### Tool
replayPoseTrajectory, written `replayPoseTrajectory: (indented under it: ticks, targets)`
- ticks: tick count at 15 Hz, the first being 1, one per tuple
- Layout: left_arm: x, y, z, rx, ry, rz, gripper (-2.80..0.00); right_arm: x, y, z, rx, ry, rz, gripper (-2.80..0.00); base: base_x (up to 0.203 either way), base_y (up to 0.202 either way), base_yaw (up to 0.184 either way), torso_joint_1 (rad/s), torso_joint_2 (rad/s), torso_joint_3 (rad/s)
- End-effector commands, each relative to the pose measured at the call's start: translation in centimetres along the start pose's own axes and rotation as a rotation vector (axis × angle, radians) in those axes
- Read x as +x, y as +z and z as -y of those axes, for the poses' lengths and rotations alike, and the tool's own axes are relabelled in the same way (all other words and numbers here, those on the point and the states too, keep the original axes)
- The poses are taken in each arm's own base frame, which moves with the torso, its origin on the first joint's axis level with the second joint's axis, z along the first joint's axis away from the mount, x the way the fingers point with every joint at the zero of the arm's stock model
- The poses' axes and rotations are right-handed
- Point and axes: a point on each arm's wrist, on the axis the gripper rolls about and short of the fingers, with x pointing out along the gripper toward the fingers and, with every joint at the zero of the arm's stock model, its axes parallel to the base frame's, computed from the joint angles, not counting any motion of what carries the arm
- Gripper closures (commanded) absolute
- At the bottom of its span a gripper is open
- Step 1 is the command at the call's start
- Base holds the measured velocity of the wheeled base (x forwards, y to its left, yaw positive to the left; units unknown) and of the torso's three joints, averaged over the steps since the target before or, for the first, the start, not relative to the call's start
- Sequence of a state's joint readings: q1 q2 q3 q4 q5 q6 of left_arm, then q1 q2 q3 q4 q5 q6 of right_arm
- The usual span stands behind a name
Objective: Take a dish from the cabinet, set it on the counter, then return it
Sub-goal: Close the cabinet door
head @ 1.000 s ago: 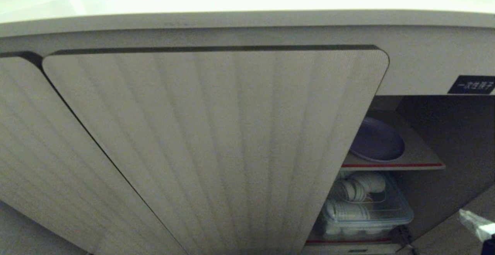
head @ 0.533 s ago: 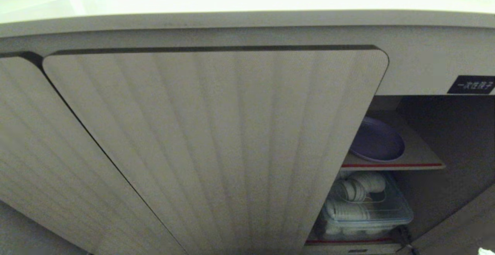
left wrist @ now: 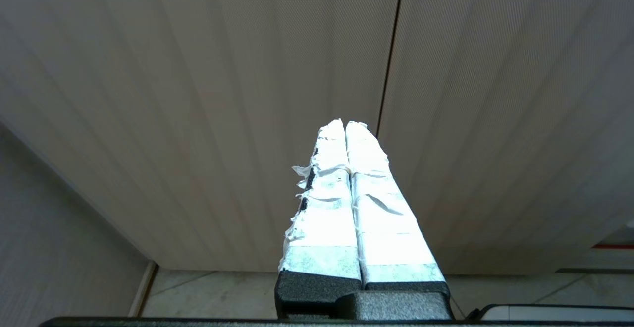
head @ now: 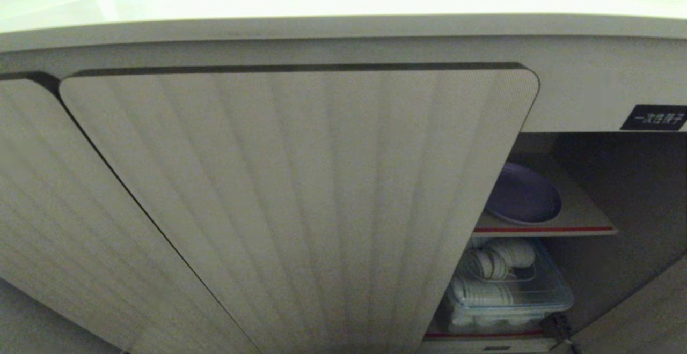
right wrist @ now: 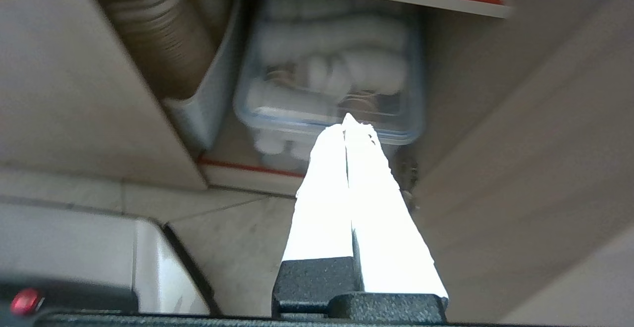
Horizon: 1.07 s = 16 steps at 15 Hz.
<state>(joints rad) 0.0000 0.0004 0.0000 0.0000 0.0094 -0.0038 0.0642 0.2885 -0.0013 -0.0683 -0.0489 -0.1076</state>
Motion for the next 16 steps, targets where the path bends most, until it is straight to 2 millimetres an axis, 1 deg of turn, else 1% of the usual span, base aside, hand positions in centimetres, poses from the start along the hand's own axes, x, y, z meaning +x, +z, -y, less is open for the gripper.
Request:
replayPoseTrajectory:
  ticks: [1, 5, 9, 16]
  targets:
    - [0.0, 0.0, 0.0, -0.001, 0.0, 0.0, 0.0, -0.4, -0.1, 0.0, 0.012, -0.024, 0.035, 0.0, 0.0, 0.0, 0.0, 0.0, 0.0, 0.0]
    - [0.0, 0.0, 0.0, -0.001, 0.0, 0.0, 0.0, -1.0, -0.8, -0.2, 0.019, -0.013, 0.076, 0.0, 0.0, 0.0, 0.0, 0.0, 0.0, 0.0]
    - [0.0, 0.0, 0.0, -0.001, 0.0, 0.0, 0.0, -2.1, -1.5, -0.4, 0.033, -0.012, 0.218, 0.0, 0.0, 0.0, 0.0, 0.0, 0.0, 0.0]
    - [0.0, 0.0, 0.0, -0.001, 0.0, 0.0, 0.0, -2.1, -1.5, -0.4, 0.044, -0.01, 0.219, 0.0, 0.0, 0.0, 0.0, 0.0, 0.0, 0.0]
